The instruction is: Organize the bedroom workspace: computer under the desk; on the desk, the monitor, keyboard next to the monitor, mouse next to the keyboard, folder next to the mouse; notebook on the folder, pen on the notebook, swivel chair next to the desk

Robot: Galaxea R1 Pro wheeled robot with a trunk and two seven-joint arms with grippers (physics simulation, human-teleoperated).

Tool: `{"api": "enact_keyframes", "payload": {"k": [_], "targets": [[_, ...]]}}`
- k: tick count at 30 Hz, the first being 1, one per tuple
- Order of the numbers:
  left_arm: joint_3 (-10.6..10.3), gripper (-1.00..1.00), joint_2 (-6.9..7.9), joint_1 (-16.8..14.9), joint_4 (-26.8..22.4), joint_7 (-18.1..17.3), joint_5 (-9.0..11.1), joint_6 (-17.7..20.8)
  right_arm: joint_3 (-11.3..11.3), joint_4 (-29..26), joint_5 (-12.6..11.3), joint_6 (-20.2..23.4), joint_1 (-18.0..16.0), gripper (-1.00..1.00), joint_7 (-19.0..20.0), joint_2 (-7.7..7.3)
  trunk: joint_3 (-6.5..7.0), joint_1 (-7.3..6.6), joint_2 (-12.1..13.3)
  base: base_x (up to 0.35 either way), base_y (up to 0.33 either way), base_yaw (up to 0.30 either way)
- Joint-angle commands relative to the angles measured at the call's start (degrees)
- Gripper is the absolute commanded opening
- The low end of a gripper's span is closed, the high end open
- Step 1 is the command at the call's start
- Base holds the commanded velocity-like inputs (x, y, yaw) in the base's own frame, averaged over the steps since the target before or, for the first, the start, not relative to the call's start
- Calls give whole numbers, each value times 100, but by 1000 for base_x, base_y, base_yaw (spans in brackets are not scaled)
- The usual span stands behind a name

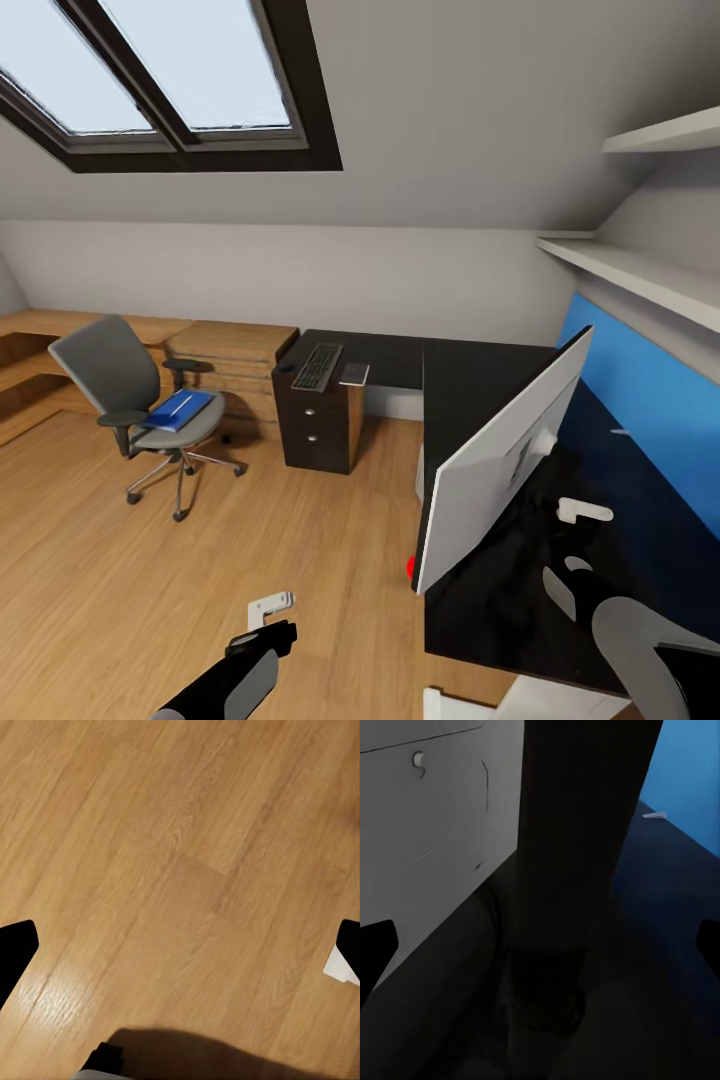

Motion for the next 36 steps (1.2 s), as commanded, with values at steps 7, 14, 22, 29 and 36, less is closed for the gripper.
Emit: {"api": "enact_keyframes", "payload": {"k": [7,14,22,29,36], "targets": [[-44,100,5,-7,-4,49,24,17,-17,6,-30,-29,-6,100,21,1,-13,4,-13,41,-136,0],[-44,100,5,-7,-2,49,24,19,-17,6,-30,-29,-6,100,20,1,-13,4,-13,11,-37,0],[-45,100,0,-7,-2,49,24,20,-17,6,-30,-29,-6,100,20,1,-13,4,-13,116,-2,0],[-51,100,-5,-7,-2,49,24,24,-17,5,-30,-29,-6,100,20,1,-13,4,-13,22,0,0],[-76,100,-12,-7,-2,50,28,16,-17,-2,-30,-29,-6,100,21,1,-13,4,-13,103,-94,0]]}}
